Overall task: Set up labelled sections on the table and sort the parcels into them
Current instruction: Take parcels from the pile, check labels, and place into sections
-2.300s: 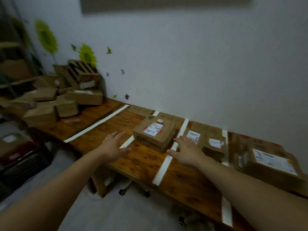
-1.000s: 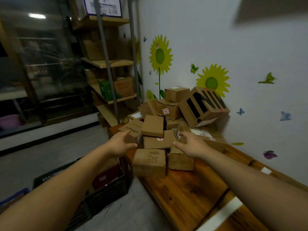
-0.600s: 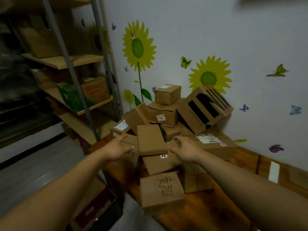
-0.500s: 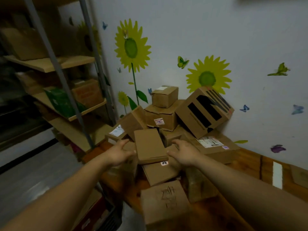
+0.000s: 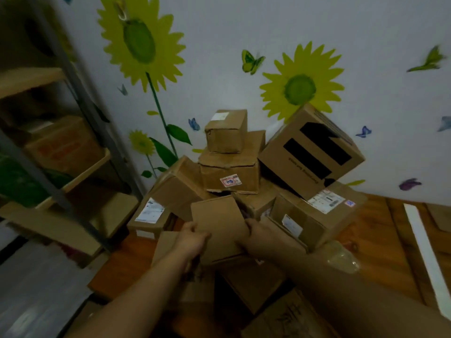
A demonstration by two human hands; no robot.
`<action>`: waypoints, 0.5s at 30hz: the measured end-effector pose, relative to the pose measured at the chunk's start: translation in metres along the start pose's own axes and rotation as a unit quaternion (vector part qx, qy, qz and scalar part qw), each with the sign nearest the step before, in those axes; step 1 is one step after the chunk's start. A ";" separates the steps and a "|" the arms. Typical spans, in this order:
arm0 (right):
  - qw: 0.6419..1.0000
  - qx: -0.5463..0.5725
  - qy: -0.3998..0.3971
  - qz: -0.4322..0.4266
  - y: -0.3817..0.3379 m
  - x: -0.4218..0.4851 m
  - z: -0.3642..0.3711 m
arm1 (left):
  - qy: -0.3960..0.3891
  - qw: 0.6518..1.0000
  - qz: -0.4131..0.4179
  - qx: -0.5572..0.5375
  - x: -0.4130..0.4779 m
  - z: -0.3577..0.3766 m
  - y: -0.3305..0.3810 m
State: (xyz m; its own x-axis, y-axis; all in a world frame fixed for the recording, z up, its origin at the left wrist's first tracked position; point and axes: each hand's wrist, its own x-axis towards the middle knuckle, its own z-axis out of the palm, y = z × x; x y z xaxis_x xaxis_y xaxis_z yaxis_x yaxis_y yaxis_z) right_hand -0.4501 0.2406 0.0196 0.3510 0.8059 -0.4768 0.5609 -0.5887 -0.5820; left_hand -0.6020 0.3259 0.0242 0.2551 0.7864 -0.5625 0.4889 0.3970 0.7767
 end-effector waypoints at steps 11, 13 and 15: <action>0.963 0.202 0.174 -0.034 -0.066 -0.085 0.022 | -0.127 0.977 0.173 0.011 -0.031 -0.090 0.010; 0.934 0.271 0.228 -0.034 -0.080 -0.106 0.016 | -0.126 0.957 0.252 0.065 -0.044 -0.103 0.021; 0.900 0.353 0.254 -0.010 -0.090 -0.125 0.009 | -0.115 0.939 0.310 0.096 -0.057 -0.109 0.030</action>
State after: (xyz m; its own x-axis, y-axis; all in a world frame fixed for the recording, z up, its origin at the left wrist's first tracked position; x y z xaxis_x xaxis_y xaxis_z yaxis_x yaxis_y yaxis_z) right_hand -0.5517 0.1924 0.1259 0.7447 0.6356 -0.2038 0.0167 -0.3230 -0.9462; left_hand -0.6927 0.3447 0.1110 0.7031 0.7064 -0.0817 0.3228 -0.2147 0.9218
